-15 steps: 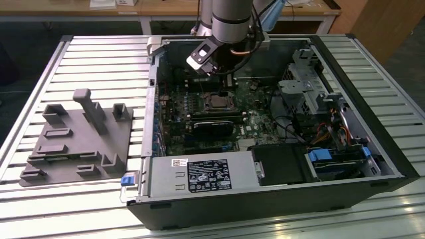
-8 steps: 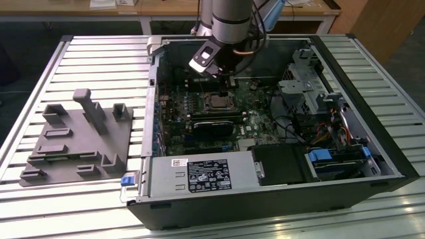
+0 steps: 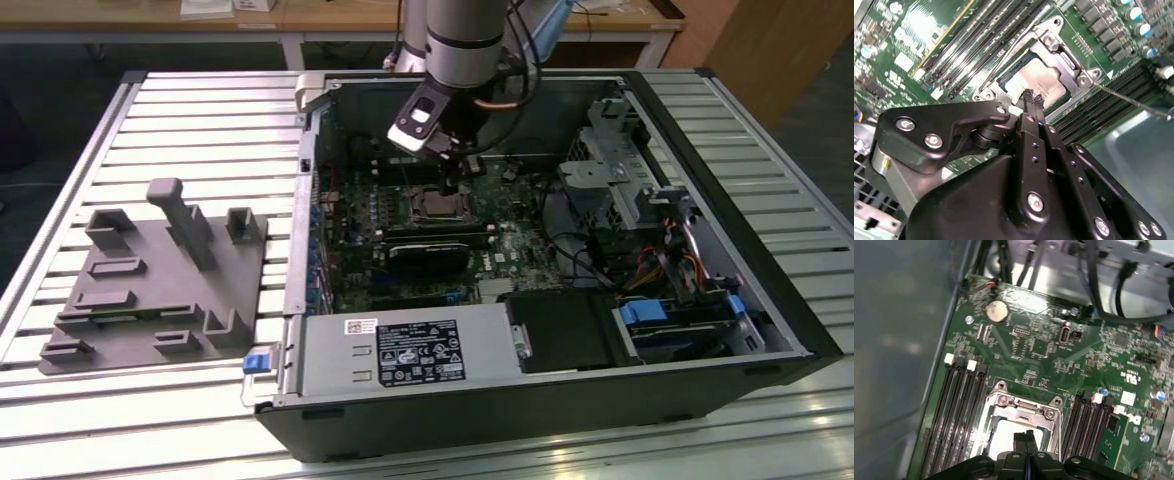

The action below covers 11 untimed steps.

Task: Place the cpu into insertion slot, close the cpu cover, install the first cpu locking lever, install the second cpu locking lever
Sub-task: 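Close the cpu cover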

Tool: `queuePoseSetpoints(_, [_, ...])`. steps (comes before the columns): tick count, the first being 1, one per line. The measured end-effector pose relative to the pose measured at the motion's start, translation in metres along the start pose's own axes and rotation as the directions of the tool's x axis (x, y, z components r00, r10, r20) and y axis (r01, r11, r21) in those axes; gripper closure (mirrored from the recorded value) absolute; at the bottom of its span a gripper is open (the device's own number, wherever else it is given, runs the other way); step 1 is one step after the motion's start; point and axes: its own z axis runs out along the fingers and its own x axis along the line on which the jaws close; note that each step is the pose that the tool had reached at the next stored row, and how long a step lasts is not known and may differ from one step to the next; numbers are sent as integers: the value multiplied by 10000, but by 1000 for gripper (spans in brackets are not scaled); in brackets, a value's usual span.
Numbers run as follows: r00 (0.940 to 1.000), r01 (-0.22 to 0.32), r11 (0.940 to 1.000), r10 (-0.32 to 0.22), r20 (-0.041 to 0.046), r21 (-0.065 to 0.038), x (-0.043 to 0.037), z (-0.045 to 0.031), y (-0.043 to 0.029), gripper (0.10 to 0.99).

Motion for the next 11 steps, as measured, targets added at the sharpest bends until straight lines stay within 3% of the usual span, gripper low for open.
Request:
queuePoseSetpoints(5, [9961,885,9961,-885,60,11,0,1,0,980])
queuePoseSetpoints(11, [9802,1976,9803,-1977,112,22,0,2,0,980])
